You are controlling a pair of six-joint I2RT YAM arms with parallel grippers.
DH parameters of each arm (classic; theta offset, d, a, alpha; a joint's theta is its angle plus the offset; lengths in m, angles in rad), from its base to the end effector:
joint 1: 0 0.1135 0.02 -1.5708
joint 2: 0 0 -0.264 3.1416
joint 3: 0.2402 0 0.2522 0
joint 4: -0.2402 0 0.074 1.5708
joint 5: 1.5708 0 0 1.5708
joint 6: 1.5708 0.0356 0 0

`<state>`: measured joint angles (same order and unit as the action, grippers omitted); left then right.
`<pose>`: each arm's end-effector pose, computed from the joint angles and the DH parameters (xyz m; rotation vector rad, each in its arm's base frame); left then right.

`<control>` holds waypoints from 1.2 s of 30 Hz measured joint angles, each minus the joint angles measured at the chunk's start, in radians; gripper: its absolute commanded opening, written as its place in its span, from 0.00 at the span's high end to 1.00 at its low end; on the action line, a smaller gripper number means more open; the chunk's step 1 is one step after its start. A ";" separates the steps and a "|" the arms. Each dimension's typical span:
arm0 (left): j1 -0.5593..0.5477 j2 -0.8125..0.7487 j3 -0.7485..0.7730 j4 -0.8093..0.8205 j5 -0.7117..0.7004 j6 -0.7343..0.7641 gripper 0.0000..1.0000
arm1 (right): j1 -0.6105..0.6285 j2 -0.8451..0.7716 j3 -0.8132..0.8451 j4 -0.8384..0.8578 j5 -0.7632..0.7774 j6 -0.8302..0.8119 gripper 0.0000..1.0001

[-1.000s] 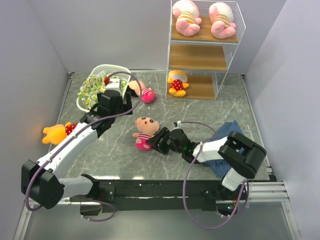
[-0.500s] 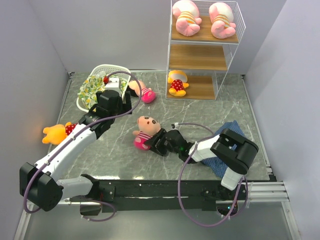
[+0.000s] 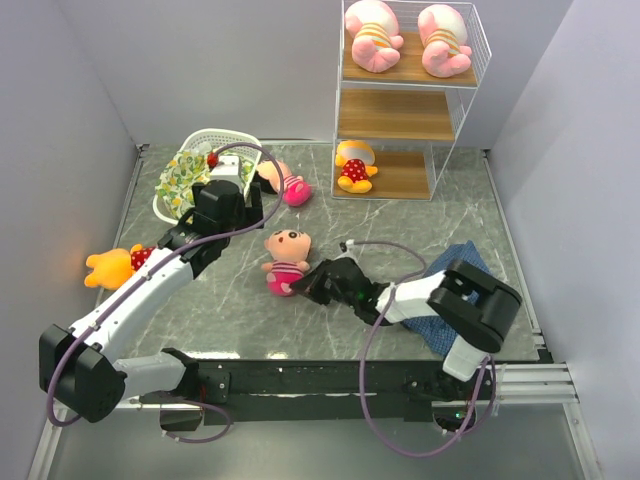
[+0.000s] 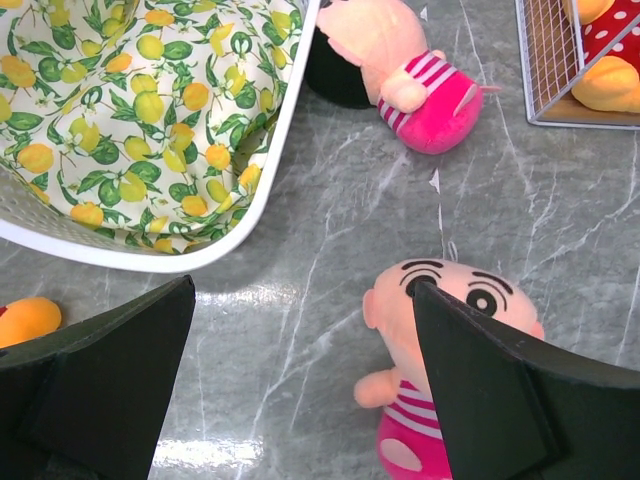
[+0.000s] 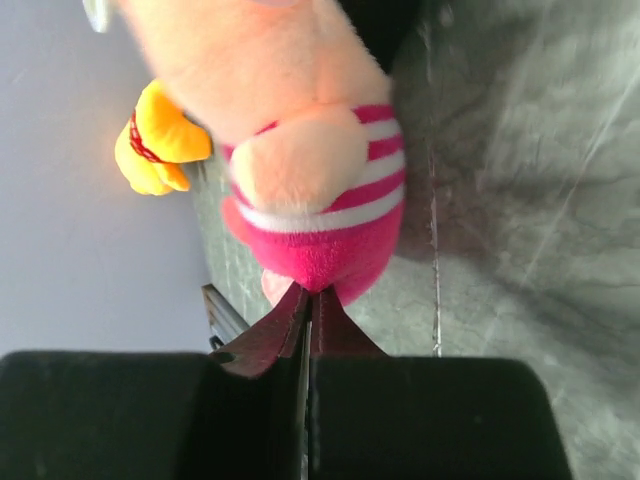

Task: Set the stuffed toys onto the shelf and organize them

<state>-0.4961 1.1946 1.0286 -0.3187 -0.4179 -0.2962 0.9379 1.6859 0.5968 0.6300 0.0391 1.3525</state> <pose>0.2433 -0.1152 0.3281 -0.0550 2.0107 -0.0744 0.1876 0.2533 0.1379 0.5079 2.2772 1.3011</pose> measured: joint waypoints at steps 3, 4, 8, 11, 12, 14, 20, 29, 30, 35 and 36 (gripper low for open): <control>-0.003 0.000 0.000 0.000 -0.007 0.004 0.04 | -0.017 -0.086 -0.015 -0.034 0.014 -0.083 1.00; -0.005 0.000 0.000 0.000 -0.010 0.005 0.04 | -0.026 -0.134 -0.016 -0.058 0.015 -0.127 1.00; -0.008 0.000 -0.001 0.000 -0.022 0.007 0.04 | -0.079 -0.351 -0.014 -0.099 0.003 -0.297 1.00; -0.009 -0.005 -0.005 0.000 -0.027 0.007 0.03 | -0.146 -0.486 -0.010 -0.126 -0.018 -0.402 1.00; -0.010 -0.006 -0.006 0.000 -0.028 0.007 0.04 | -0.175 -0.523 -0.008 -0.139 -0.033 -0.436 1.00; -0.010 -0.014 -0.010 0.000 -0.031 0.008 0.04 | -0.242 -0.576 -0.006 -0.151 -0.074 -0.489 1.00; -0.015 -0.022 -0.011 0.000 -0.036 0.008 0.04 | -0.509 -0.626 0.025 -0.146 -0.248 -0.612 1.00; -0.032 -0.022 -0.011 0.000 -0.044 0.015 0.04 | -0.682 -0.525 0.172 -0.070 -0.419 -0.629 1.00; -0.032 -0.022 -0.011 0.000 -0.044 0.015 0.04 | -0.695 -0.506 0.186 -0.053 -0.433 -0.624 1.00; -0.038 -0.022 -0.011 0.000 -0.047 0.019 0.04 | -0.745 -0.399 0.259 -0.002 -0.483 -0.582 1.00; -0.038 -0.022 -0.011 0.000 -0.048 0.019 0.04 | -0.753 -0.374 0.275 0.007 -0.494 -0.573 1.00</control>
<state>-0.5339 1.1728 1.0176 -0.3187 -0.4656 -0.2775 0.1852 1.3121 0.8722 0.6369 -0.4545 0.7795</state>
